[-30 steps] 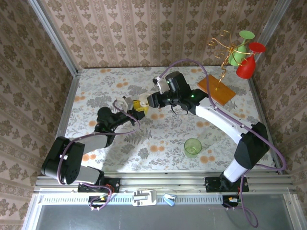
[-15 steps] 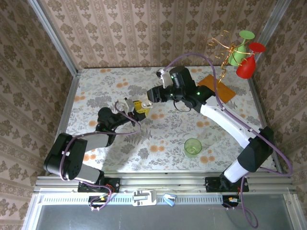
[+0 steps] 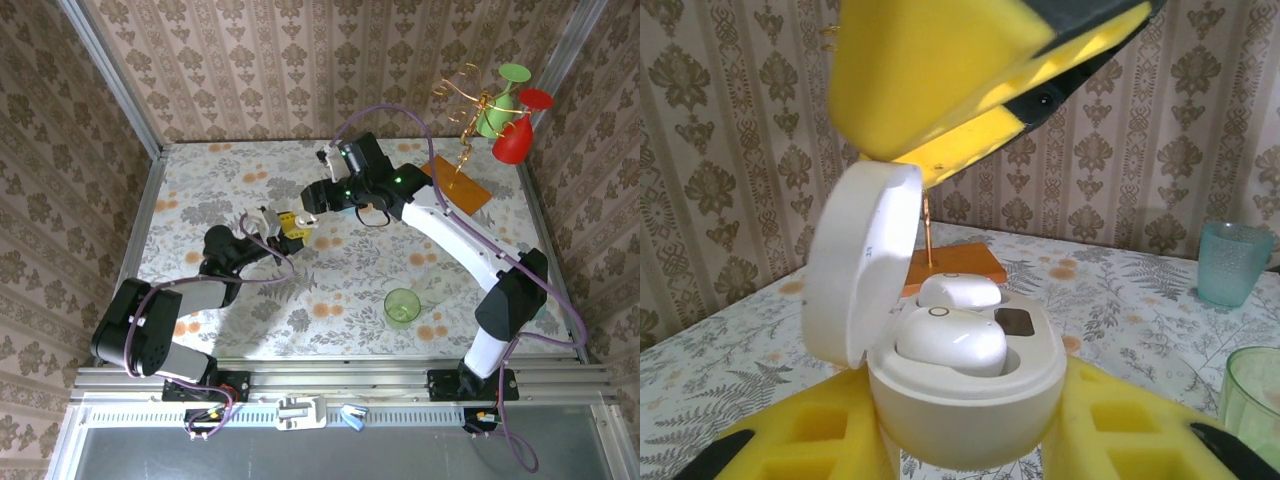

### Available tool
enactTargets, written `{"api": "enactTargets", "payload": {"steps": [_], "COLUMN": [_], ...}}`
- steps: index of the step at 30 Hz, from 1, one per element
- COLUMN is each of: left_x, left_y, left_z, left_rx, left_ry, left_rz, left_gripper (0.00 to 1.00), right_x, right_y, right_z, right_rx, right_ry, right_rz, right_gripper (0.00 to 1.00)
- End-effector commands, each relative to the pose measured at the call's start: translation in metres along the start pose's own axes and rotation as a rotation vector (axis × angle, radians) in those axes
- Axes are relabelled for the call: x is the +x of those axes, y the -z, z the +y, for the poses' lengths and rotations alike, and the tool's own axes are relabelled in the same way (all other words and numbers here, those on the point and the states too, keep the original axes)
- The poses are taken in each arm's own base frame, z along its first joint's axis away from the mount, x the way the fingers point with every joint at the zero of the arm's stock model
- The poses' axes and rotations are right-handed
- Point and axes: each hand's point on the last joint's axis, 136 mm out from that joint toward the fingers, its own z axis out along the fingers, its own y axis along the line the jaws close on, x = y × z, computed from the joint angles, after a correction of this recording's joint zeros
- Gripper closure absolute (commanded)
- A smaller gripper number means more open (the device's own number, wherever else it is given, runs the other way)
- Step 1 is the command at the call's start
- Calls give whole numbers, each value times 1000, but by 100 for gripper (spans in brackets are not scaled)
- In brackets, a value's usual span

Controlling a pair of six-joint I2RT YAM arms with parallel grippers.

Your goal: Insert the wireless bluetooth earbuds into the charging case

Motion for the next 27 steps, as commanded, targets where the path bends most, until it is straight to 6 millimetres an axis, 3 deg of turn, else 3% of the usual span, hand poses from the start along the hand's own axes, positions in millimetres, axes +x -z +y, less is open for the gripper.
{"api": "enactTargets", "payload": {"steps": [1, 6, 9, 14, 22, 27], "left_x": [-25, -24, -25, -37, -48, -50], "left_y": [3, 2, 2, 4, 4, 4], "left_z": [1, 4, 4, 2, -4, -6], "left_rx": [-30, -38, -36, -43, -29, -25], "left_ry": [-85, -82, -84, -95, -113, -116], "left_rz": [-69, -67, -69, -95, -118, -123], "left_gripper": [80, 81, 81, 81, 80, 80], "right_x": [18, 18, 15, 12, 10, 14], "right_y": [16, 31, 35, 33, 29, 21], "right_z": [0, 8, 8, 13, 37, 41], "right_rx": [11, -33, -71, -334, -659, -732], "right_ry": [11, -9, -68, -314, -531, -598], "right_rz": [40, -16, -50, -90, -89, -68], "right_gripper": [38, 37, 26, 16, 23, 32]}}
